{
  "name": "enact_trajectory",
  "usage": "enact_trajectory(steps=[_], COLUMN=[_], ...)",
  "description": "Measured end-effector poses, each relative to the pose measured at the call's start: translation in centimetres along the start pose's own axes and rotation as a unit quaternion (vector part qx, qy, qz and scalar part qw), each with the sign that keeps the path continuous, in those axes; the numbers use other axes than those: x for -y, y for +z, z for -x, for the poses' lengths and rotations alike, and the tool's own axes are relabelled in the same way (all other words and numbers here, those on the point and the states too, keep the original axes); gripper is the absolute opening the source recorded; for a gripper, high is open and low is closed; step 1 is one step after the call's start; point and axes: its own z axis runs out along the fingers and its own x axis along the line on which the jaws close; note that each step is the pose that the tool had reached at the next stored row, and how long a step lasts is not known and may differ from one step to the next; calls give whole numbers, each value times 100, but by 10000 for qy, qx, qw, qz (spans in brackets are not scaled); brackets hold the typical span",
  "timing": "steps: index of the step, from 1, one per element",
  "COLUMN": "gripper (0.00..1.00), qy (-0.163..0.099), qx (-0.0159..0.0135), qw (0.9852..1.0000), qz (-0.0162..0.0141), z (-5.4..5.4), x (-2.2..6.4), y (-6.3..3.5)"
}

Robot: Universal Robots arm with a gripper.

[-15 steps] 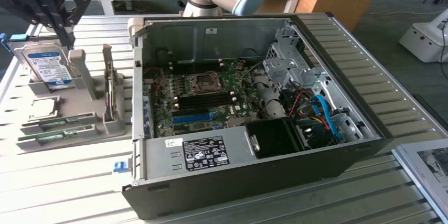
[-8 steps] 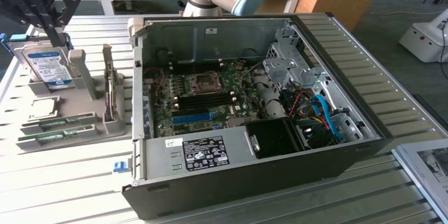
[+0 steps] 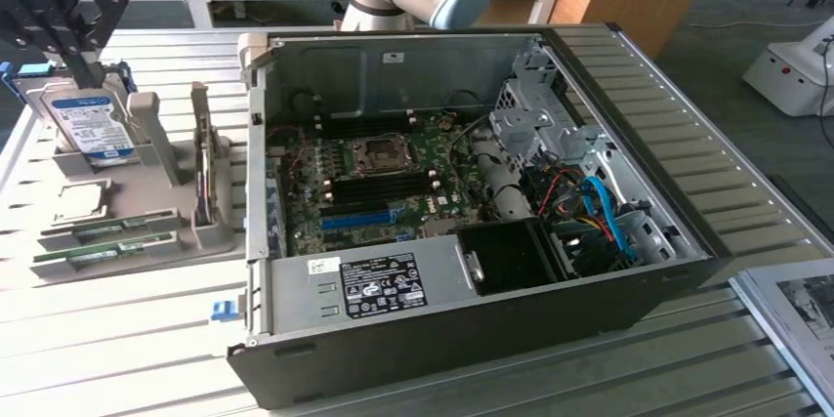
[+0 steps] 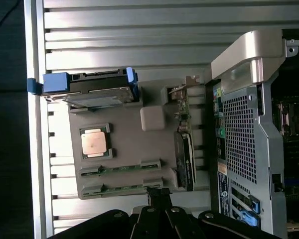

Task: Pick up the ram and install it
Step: 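Reach for the ram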

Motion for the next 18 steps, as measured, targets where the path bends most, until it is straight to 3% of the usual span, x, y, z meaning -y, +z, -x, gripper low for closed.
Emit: enact_trajectory(steps=[18], gripper=[10], qy=[0], qx=[-3], qw=[10000], qz=[-1], z=[-327], x=[25], y=[10])
